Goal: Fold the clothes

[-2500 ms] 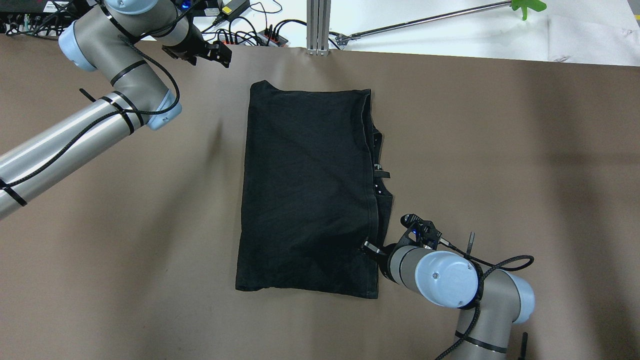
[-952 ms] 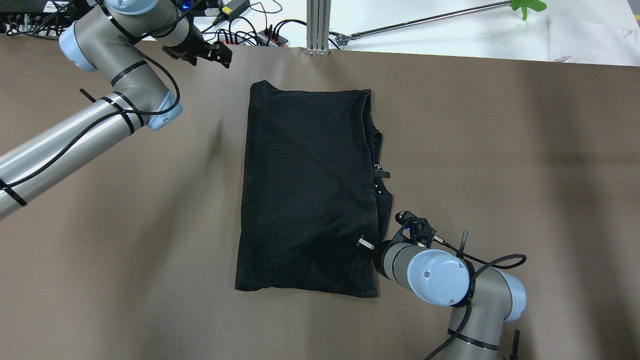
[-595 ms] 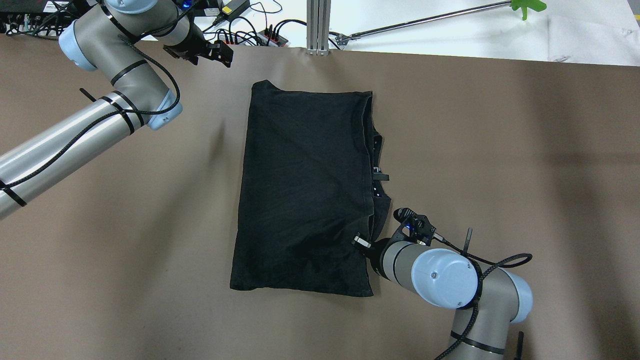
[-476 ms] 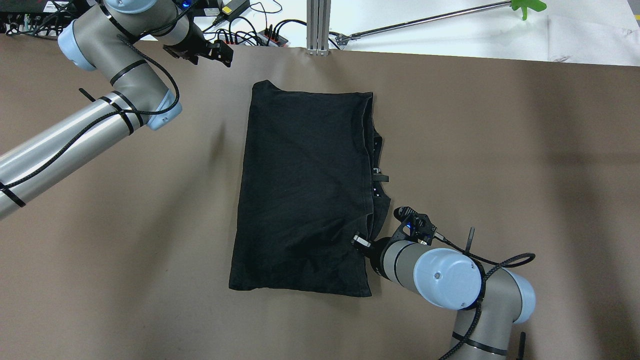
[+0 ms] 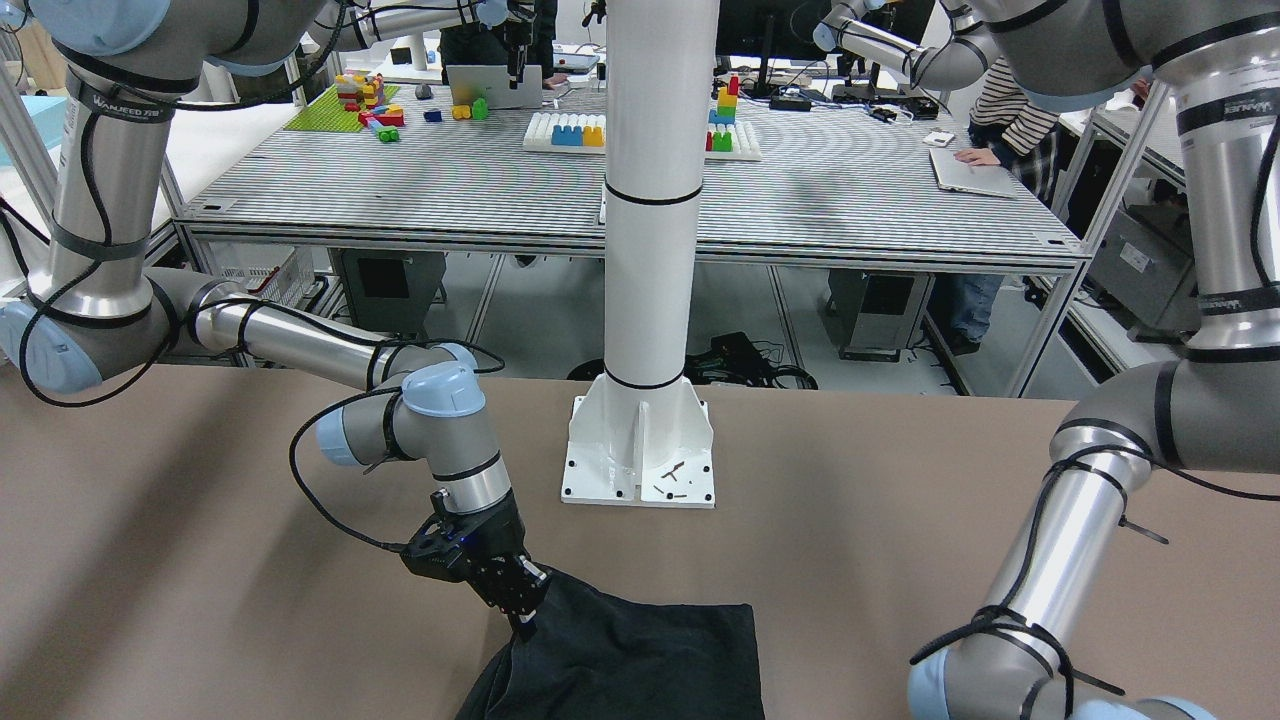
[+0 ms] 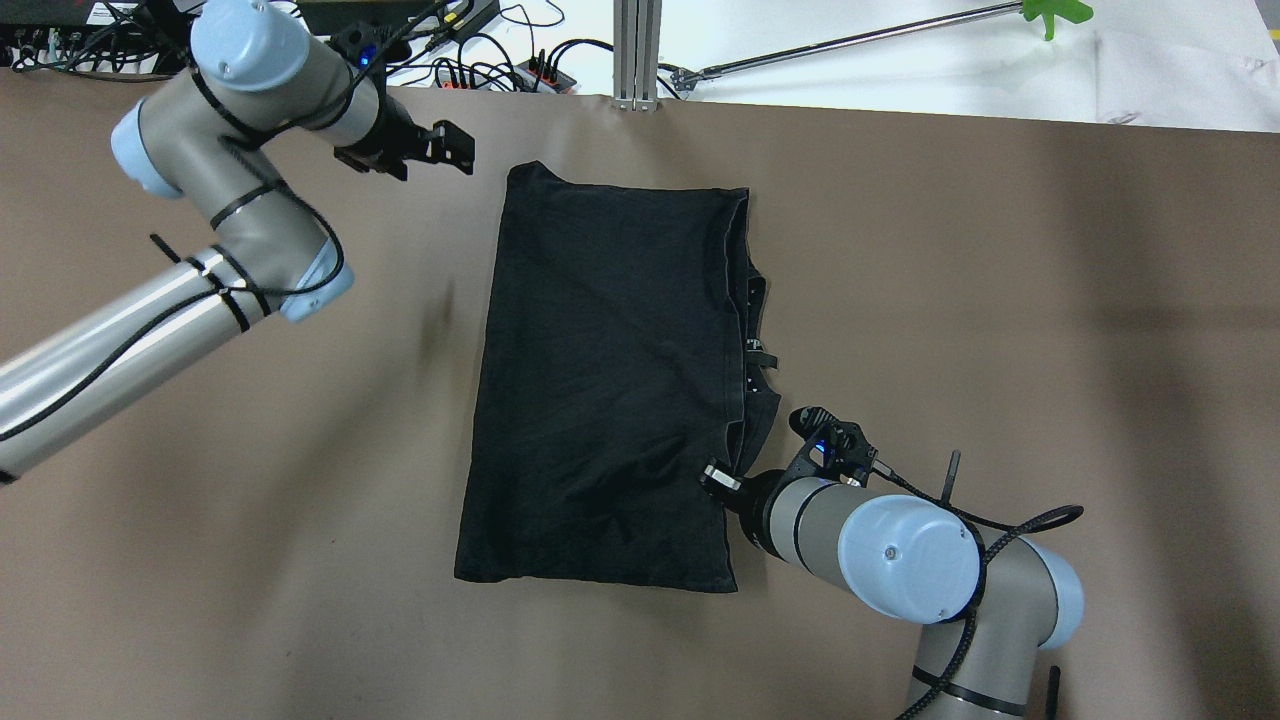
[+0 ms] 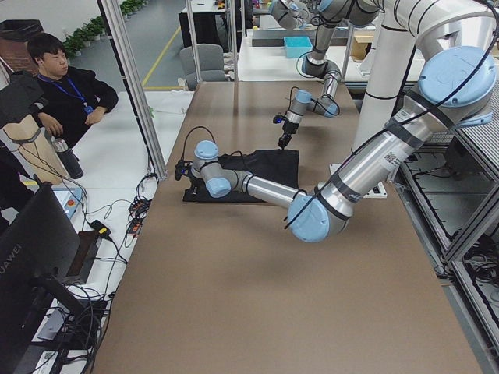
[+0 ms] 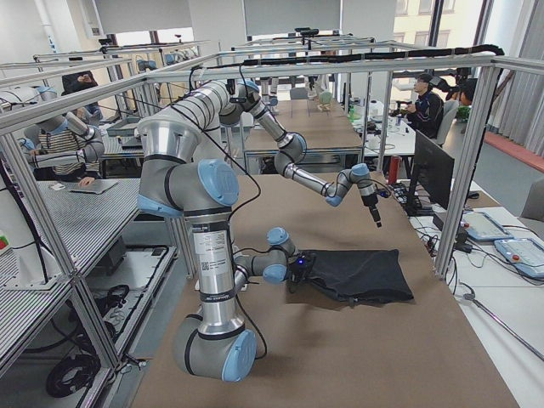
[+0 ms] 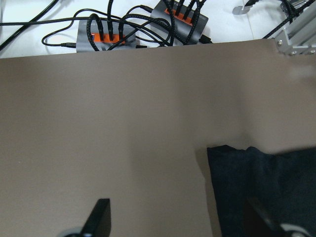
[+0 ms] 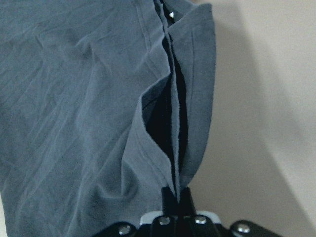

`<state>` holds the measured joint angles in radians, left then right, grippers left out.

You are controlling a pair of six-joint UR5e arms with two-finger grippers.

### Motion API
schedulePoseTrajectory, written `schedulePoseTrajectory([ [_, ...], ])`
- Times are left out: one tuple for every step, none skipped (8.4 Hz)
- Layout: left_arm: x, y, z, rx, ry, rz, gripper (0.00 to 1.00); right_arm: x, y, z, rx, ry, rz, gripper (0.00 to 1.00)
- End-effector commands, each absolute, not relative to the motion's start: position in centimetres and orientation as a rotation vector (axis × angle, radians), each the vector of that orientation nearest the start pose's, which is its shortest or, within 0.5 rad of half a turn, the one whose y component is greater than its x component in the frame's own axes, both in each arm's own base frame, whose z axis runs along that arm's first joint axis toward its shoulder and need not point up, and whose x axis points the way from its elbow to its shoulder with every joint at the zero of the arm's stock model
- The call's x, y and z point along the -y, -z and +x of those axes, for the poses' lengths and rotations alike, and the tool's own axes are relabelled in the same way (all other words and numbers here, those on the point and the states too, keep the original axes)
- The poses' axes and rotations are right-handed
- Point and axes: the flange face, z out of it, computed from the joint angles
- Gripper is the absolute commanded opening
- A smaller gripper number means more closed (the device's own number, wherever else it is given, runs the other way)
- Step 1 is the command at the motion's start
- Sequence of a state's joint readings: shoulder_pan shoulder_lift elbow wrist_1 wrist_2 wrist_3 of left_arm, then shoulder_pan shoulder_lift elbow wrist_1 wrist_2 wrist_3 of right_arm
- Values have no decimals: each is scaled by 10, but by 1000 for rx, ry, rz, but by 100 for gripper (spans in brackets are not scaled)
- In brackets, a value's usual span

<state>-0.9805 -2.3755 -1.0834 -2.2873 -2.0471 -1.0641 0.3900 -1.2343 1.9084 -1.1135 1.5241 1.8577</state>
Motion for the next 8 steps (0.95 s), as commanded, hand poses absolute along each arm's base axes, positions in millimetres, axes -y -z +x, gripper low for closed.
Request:
schedulePoseTrajectory([
  [582,-327,397,-1169,269,224,95,348,-271,-482,1151,-631,106,0],
  [533,-335,392,-1194,285,196,95,348,-271,-482,1151,-633,107,0],
  [477,-338,396,-1218,313,164,95,349,-271,-482,1150,-634,107,0],
  [423,-336,405,-1242,364,109,95,349,-271,-482,1150,-634,107,0],
  [388,-325,419,-1271,417,54,95,349,-272,-482,1148,-634,107,0],
  [361,-325,446,-1273,502,17,95,349,-272,-482,1148,-635,108,0],
  [338,-322,473,-1277,560,12,95,349,-272,-482,1150,-634,108,0],
  [326,-324,486,-1275,593,15,95,349,-273,-481,1148,-635,109,0],
])
